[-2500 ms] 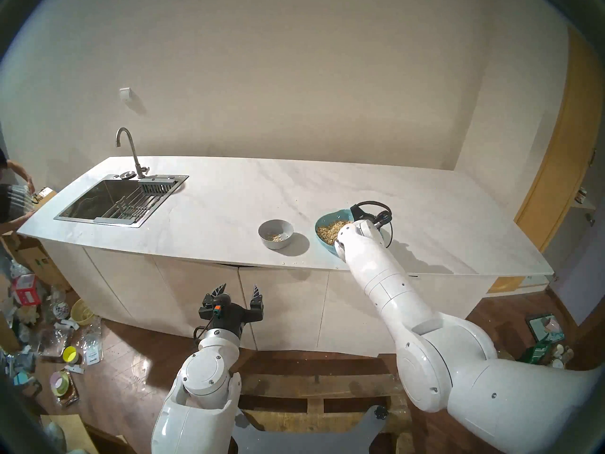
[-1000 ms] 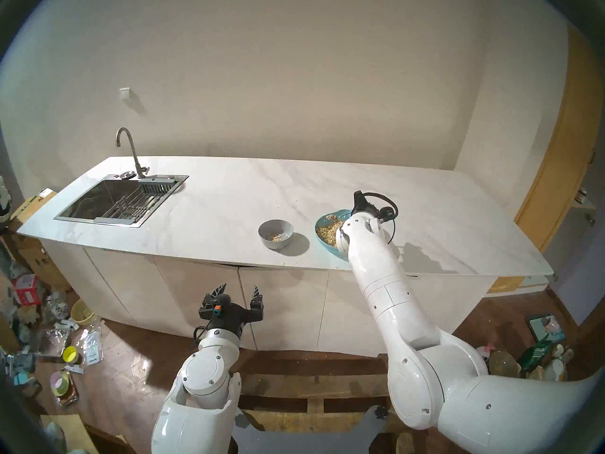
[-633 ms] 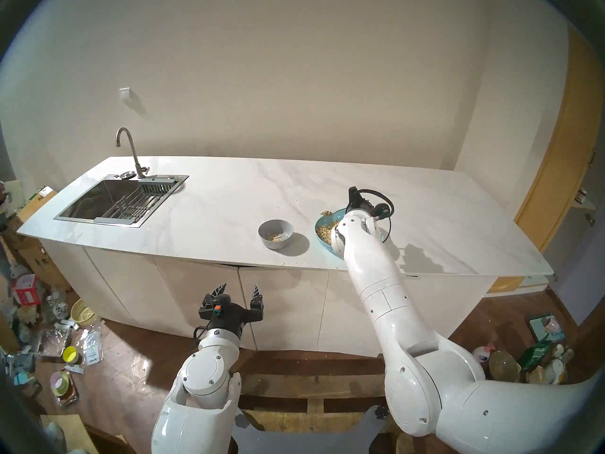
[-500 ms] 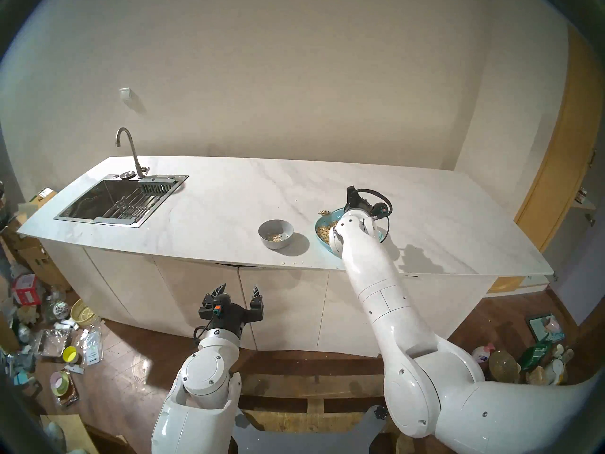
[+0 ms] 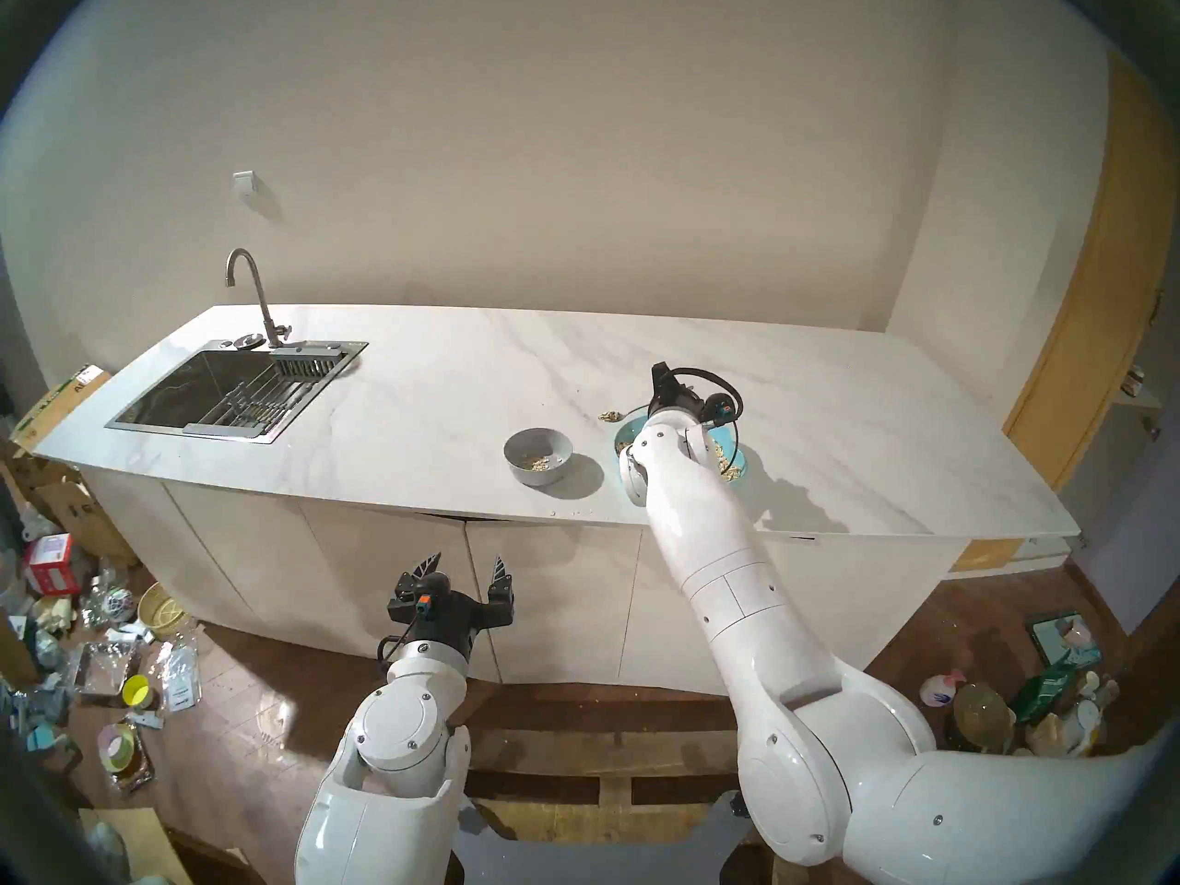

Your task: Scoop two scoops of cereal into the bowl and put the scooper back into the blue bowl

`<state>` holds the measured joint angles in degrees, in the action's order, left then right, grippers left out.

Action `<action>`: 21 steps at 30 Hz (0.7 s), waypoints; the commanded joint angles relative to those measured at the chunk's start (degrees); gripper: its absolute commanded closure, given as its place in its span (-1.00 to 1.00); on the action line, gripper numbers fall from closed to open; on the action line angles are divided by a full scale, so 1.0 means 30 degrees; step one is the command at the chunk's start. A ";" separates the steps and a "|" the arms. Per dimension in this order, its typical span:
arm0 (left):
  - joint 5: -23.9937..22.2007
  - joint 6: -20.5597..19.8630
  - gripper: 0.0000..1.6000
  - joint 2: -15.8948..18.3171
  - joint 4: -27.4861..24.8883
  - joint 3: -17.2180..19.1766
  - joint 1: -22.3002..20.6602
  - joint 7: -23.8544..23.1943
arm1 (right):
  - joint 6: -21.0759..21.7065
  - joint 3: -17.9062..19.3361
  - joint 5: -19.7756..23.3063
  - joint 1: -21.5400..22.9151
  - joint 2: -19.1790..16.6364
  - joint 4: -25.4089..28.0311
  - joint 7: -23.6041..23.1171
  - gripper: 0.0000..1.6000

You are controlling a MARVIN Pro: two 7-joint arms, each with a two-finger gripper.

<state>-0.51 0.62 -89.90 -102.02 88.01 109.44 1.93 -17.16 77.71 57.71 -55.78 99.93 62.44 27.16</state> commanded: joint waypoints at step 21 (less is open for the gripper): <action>-0.0031 0.0115 -1.00 0.0005 -0.0494 -0.0049 -0.0099 -0.0077 | -0.0204 -0.1533 -0.0193 0.1668 0.1257 -0.1995 -0.0528 1.00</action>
<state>-0.51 0.62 -89.90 -102.02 88.01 109.44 1.94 -17.17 73.78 57.43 -53.50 102.29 57.18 26.71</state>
